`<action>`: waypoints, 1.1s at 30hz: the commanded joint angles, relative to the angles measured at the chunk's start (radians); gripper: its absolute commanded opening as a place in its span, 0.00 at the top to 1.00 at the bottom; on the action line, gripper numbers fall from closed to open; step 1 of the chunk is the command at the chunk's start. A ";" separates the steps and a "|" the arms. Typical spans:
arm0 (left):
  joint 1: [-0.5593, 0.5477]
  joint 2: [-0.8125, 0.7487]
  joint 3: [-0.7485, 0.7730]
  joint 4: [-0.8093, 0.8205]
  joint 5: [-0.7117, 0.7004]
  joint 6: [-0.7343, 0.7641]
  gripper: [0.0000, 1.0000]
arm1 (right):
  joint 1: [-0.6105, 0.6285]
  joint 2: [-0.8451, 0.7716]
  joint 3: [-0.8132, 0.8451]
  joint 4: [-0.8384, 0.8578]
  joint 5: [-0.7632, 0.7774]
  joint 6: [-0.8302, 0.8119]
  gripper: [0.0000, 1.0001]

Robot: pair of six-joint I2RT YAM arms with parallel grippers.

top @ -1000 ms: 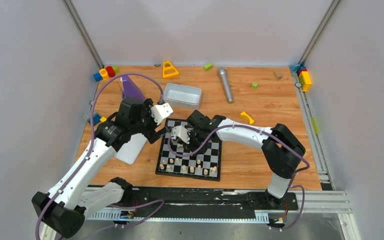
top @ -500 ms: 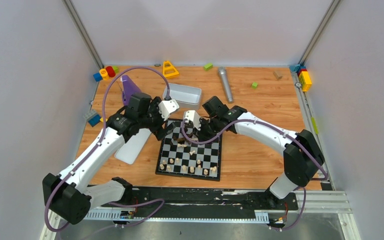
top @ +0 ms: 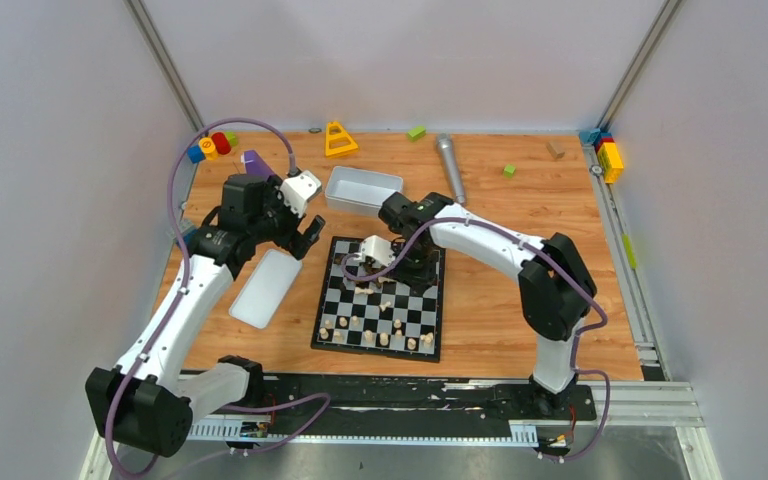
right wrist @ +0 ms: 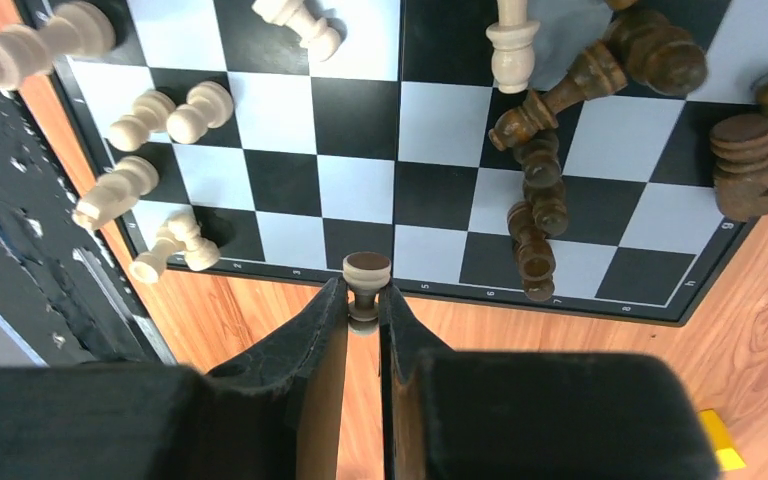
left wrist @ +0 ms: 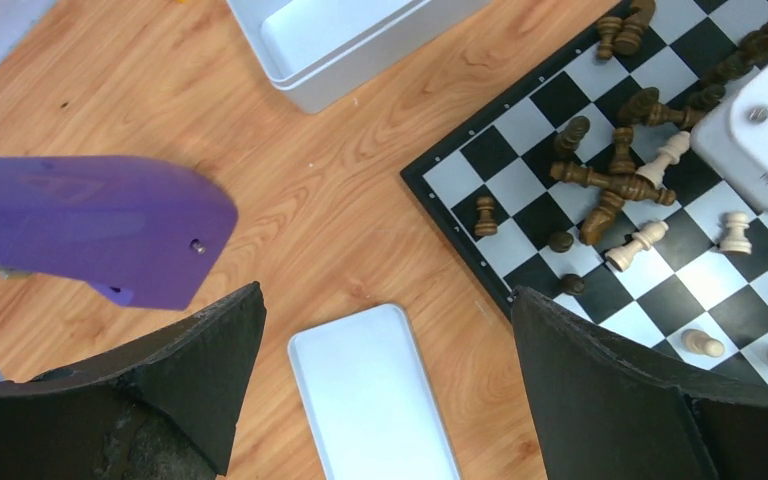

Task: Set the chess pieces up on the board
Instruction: Place the chess piece on the chessboard.

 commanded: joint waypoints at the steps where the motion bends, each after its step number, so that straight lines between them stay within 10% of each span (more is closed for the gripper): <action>1: 0.032 -0.046 0.038 0.029 0.003 -0.023 0.00 | 0.039 0.102 0.113 -0.195 0.140 -0.064 0.93; 33: 0.048 -0.070 0.005 0.003 0.021 0.048 0.00 | 0.144 0.373 0.321 -0.390 0.313 -0.100 0.73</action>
